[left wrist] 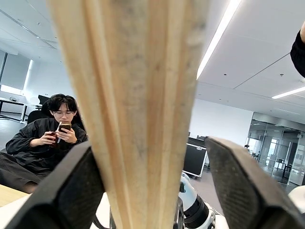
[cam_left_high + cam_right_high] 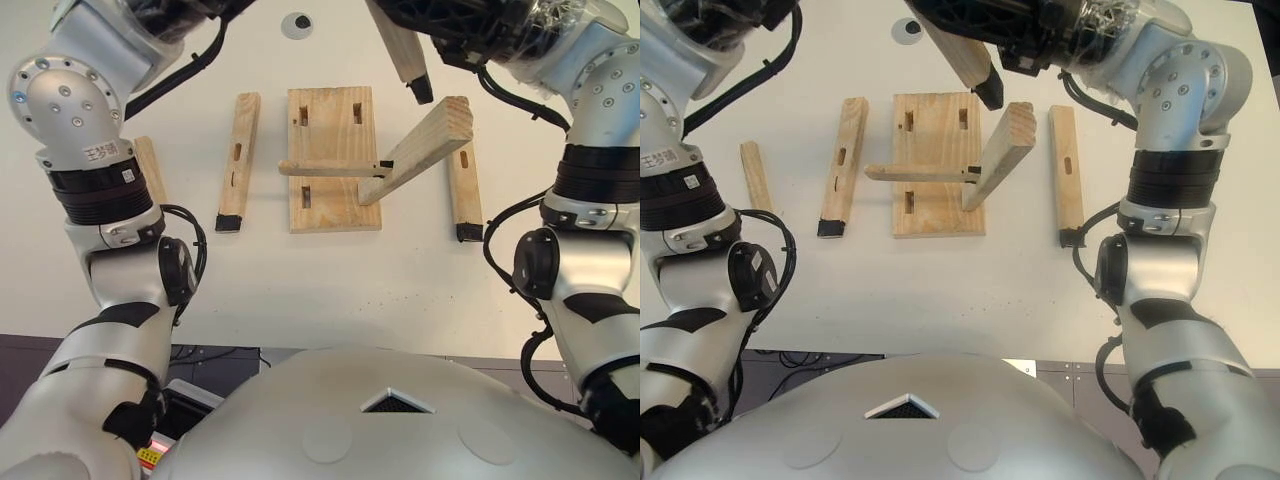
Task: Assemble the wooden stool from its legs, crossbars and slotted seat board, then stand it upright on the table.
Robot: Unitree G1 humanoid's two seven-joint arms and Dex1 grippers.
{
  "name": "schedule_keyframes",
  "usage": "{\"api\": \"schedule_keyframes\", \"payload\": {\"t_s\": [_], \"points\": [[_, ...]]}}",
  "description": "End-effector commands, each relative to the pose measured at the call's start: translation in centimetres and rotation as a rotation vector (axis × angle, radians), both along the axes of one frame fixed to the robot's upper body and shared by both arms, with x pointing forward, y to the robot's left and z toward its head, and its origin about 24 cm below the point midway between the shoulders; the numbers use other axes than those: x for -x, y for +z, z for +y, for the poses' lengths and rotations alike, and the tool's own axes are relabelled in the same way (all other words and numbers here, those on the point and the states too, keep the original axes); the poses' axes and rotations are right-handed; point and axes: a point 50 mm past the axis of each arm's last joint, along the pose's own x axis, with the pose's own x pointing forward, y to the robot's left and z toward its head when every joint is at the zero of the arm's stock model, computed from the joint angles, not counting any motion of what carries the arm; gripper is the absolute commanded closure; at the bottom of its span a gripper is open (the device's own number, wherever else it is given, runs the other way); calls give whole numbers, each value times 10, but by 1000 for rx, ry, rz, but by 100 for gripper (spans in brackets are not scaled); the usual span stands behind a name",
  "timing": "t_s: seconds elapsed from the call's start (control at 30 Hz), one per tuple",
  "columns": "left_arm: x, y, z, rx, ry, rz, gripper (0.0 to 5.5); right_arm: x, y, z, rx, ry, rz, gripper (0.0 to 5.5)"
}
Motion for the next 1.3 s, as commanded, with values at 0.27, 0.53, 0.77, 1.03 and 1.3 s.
{"api": "schedule_keyframes", "payload": {"t_s": [0.27, 0.53, 0.77, 1.03, 1.3], "points": [[-5, -1, 1, -25, 54, -19, 350, -4, 15, 0, 21, -50, -39, 308], [-7, -36, 34, -125, 193, 26, 350, -11, 0, -25, 146, -153, -78, 171], [26, -108, 71, -382, 324, 47, 350, -17, -5, -69, 141, -368, -68, 158], [46, -138, 73, -447, 299, 58, 350, -20, -14, -77, 146, -437, -46, 158], [56, -154, 87, -622, 233, 21, 350, -24, -19, -77, 165, -466, -45, 158]]}}
